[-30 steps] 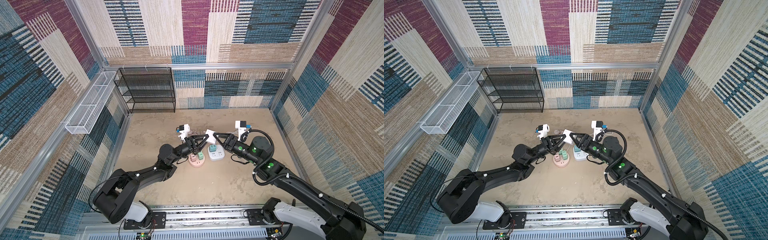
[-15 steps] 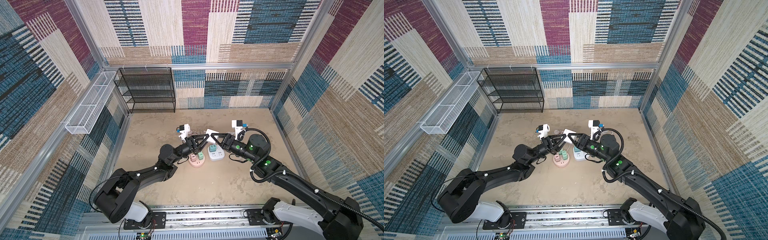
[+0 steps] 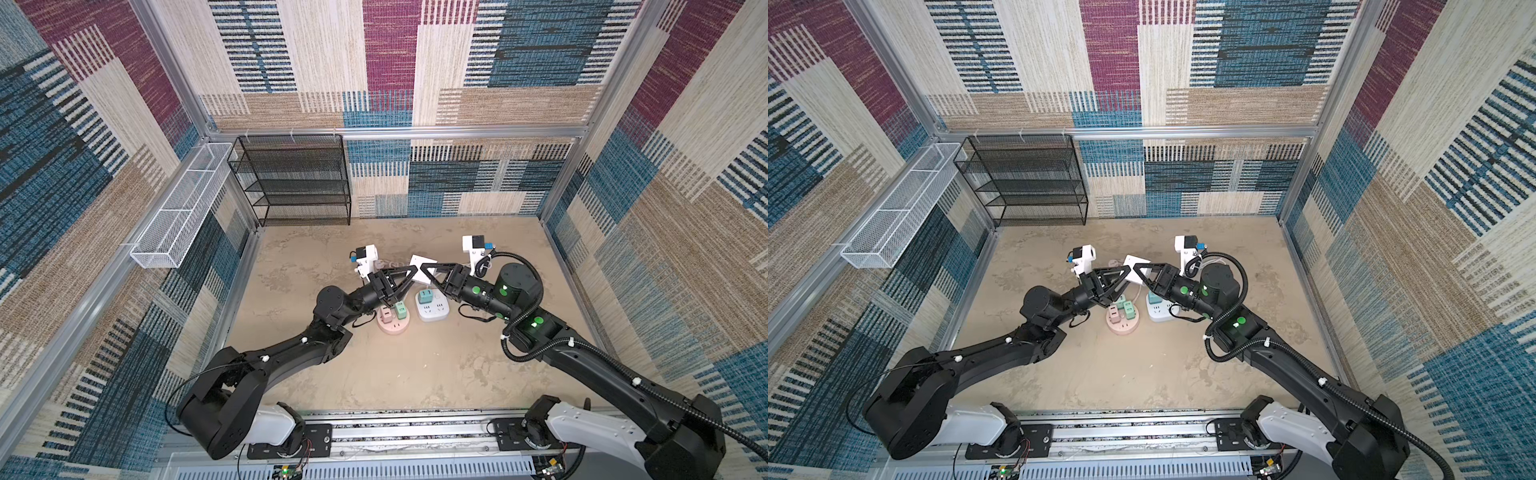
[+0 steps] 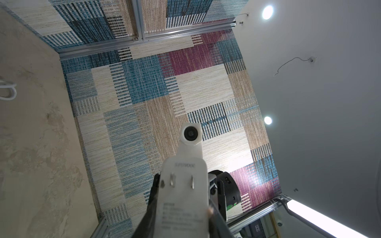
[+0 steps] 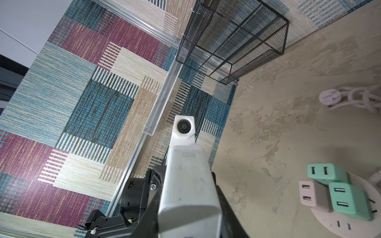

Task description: Insert the plug

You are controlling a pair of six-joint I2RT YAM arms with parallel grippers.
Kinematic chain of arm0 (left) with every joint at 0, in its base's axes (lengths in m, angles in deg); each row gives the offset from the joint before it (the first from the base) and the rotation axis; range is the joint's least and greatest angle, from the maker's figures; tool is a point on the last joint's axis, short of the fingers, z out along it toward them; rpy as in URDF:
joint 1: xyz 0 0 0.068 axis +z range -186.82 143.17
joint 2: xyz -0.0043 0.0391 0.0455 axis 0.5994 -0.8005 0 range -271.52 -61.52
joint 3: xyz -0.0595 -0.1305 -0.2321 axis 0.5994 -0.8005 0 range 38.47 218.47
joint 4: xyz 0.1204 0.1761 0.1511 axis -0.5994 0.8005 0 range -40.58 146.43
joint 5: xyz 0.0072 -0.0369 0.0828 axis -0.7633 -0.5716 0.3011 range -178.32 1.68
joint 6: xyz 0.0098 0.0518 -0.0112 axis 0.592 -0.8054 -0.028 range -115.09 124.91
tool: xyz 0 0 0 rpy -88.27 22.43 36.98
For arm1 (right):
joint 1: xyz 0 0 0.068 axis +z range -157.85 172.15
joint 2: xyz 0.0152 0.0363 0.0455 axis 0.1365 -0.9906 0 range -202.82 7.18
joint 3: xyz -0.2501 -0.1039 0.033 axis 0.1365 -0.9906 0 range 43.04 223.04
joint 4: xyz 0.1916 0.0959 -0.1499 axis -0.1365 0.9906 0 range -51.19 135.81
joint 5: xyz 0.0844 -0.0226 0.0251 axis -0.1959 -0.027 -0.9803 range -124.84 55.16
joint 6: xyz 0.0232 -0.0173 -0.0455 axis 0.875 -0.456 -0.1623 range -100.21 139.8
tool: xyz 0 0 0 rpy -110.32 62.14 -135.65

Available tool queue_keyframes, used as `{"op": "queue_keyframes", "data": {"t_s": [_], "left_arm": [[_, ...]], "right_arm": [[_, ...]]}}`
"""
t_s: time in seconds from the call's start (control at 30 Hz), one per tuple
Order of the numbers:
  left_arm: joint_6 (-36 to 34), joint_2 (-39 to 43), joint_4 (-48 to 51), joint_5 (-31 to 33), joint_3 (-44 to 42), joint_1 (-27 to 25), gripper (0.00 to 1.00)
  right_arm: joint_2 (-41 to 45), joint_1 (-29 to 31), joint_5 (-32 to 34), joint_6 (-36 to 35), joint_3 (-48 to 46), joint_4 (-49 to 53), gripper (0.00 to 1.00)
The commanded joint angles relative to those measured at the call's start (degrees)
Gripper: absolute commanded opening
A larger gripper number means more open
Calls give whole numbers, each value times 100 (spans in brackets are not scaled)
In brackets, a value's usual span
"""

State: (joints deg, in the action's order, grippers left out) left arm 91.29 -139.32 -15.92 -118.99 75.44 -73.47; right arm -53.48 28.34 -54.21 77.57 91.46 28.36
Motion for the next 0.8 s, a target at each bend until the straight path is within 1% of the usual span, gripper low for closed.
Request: {"op": "queue_keyframes", "data": {"t_s": [0.0, 0.13, 0.17, 0.27, 0.33, 0.4, 0.5, 0.53, 0.57, 0.6, 0.7, 0.77], "left_arm": [[-699, 337, 1369, -111, 46, 95, 59], [-1327, 902, 2797, -169, 128, 342, 71], [-1511, 1041, 3281, -191, 181, 388, 72], [-2413, 1513, 4790, -145, 495, 456, 76], [-3102, 1785, 5993, 104, 825, 456, 80], [-3665, 2034, 6895, 435, 1056, 465, 80], [-4215, 2265, 7682, 887, 1228, 465, 80], [-4360, 2303, 7946, 1019, 1289, 469, 84], [-4529, 2307, 8298, 1178, 1400, 474, 94], [-4731, 2286, 8655, 1360, 1548, 474, 96], [-5309, 2225, 9435, 1745, 1891, 474, 95], [-5590, 2238, 9836, 2135, 2055, 474, 95]], "right_arm": [[44, -134, 55, -370, 134, 327, 0], [120, -348, -92, -538, 211, 672, 0], [133, -388, -128, -586, 220, 714, 0], [165, -530, -247, -796, 345, 1071, 0], [172, -599, -323, -947, 437, 1299, 0], [202, -658, -368, -1082, 496, 1484, 0], [165, -729, -422, -1258, 614, 1837, 0], [133, -752, -389, -1301, 687, 1992, 0], [115, -760, -321, -1388, 759, 2150, 0], [100, -758, -268, -1506, 815, 2251, 0], [171, -756, -17, -1728, 879, 2444, 0], [283, -755, 238, -1747, 863, 2511, 0]]}}
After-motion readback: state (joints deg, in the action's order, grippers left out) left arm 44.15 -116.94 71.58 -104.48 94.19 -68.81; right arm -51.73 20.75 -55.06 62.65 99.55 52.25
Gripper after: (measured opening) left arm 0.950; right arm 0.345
